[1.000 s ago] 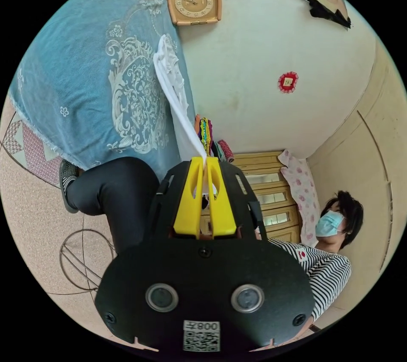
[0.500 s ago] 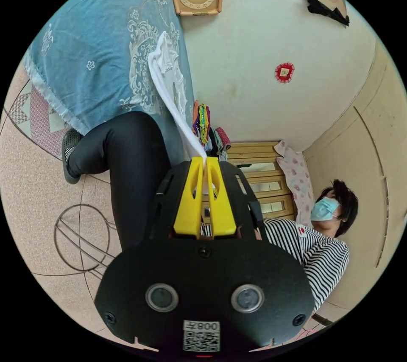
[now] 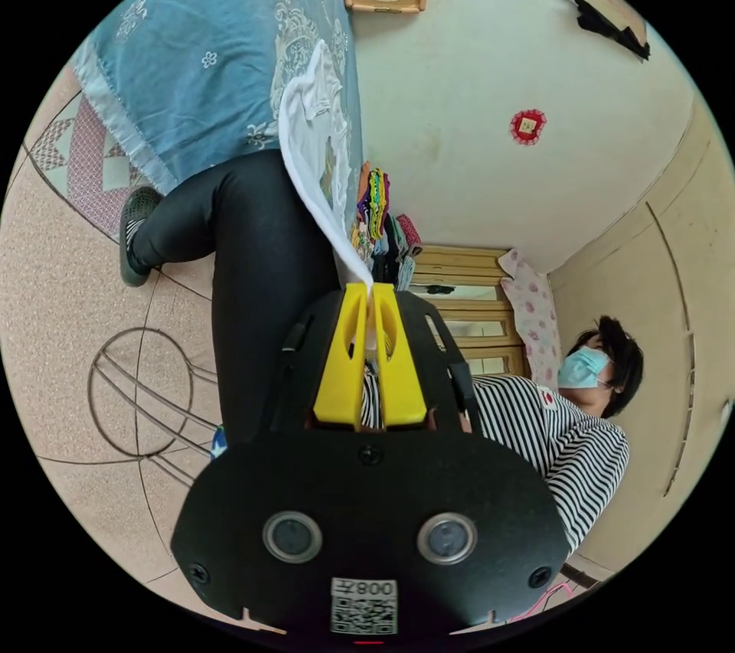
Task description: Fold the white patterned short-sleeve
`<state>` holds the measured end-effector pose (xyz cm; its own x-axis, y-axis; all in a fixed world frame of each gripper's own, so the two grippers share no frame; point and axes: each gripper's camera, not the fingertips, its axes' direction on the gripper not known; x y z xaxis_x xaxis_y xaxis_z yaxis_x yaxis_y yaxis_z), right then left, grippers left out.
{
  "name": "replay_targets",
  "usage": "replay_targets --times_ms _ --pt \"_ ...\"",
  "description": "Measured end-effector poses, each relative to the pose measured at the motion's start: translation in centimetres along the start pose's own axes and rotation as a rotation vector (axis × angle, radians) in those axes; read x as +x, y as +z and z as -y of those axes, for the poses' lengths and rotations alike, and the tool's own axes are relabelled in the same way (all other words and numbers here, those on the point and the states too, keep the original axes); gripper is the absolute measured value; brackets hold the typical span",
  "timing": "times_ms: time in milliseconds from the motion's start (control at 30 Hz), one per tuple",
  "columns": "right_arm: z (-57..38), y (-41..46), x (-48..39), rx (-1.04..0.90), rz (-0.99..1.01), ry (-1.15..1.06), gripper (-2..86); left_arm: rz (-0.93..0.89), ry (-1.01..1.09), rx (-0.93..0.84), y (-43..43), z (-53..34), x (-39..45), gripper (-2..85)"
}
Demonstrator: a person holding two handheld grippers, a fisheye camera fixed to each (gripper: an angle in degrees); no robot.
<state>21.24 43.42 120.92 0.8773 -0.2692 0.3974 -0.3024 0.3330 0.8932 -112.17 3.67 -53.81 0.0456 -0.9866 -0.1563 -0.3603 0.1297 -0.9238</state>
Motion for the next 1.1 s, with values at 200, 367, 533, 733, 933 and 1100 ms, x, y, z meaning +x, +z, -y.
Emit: replay_targets --times_ms 200,367,533,733,933,1100 --pt "4.4 1.4 -0.3 -0.003 0.003 -0.030 0.8 -0.016 0.037 -0.003 1.0 4.8 0.4 1.2" --pt "8.9 1.9 -1.1 0.034 0.017 -0.060 0.8 -0.047 0.059 0.036 1.7 10.2 0.8 1.0" --pt "15.8 3.0 -2.2 0.080 0.042 -0.101 0.9 -0.060 0.085 0.067 2.7 16.5 1.4 1.0" --pt "26.2 5.9 -4.1 0.102 0.040 -0.164 0.9 -0.052 0.156 0.086 5.3 27.3 3.3 1.0" --pt "38.0 9.5 -5.8 0.110 0.022 -0.215 0.9 -0.019 0.219 0.104 8.7 39.8 5.2 1.0" --pt "47.3 13.1 -6.5 0.094 -0.015 -0.231 1.0 0.001 0.233 0.113 11.7 49.6 5.2 1.0"
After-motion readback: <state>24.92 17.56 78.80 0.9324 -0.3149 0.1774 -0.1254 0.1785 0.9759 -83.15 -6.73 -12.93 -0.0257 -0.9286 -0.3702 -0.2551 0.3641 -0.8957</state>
